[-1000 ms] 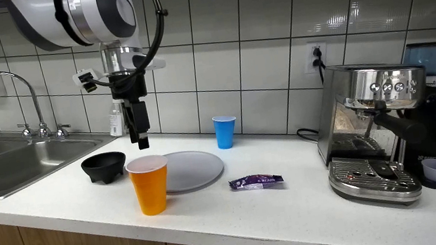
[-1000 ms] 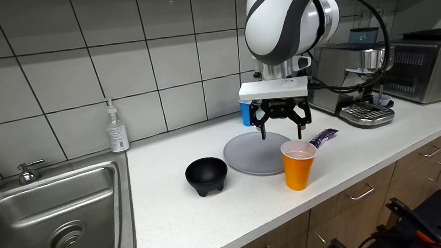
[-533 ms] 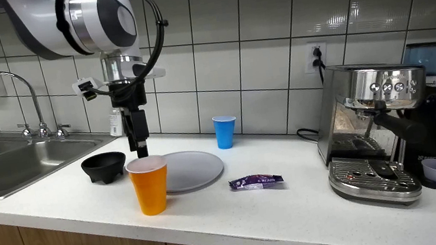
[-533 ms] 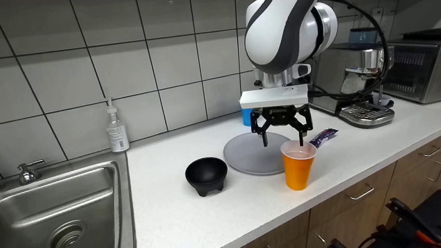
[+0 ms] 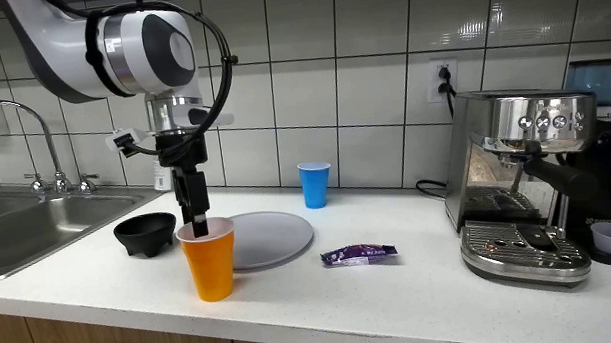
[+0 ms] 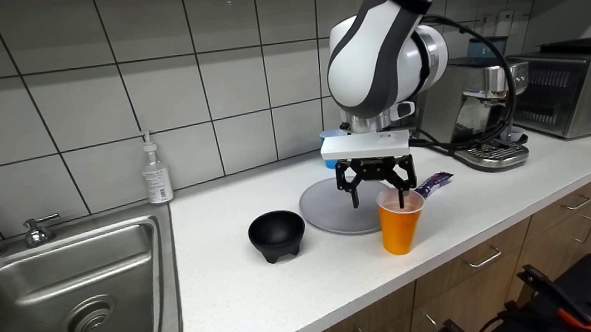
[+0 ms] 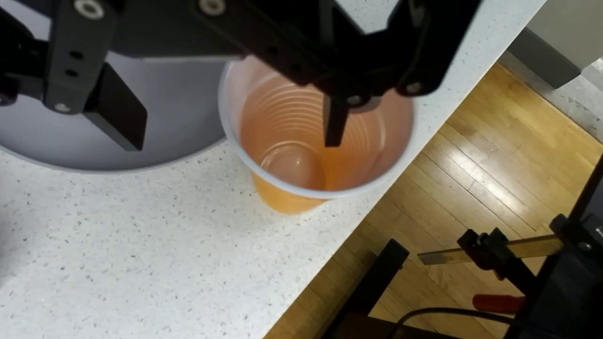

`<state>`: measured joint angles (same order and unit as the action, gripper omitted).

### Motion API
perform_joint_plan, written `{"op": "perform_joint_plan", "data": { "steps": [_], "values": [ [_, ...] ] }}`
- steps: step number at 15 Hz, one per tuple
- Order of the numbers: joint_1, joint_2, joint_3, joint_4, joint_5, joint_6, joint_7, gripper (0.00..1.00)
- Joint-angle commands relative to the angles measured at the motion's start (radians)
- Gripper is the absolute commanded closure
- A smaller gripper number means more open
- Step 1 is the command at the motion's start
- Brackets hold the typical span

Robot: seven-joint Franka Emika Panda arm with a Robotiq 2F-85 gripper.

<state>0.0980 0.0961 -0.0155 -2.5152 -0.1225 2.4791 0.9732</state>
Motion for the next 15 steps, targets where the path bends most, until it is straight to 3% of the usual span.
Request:
{"op": "perform_joint_plan", "data": {
  "steps": [1, 9, 10, 15],
  "values": [
    [-0.009, 0.022, 0.005, 0.018, 0.012, 0.021, 0.017, 0.34],
    [-0.002, 0.021, 0.002, 0.028, -0.004, 0.018, 0.028, 0.95],
    [-0.001, 0.016, 0.001, 0.028, -0.006, 0.017, 0.031, 1.00],
    [0.004, -0.006, 0.001, 0.020, -0.025, 0.005, 0.048, 0.99]
  ]
}}
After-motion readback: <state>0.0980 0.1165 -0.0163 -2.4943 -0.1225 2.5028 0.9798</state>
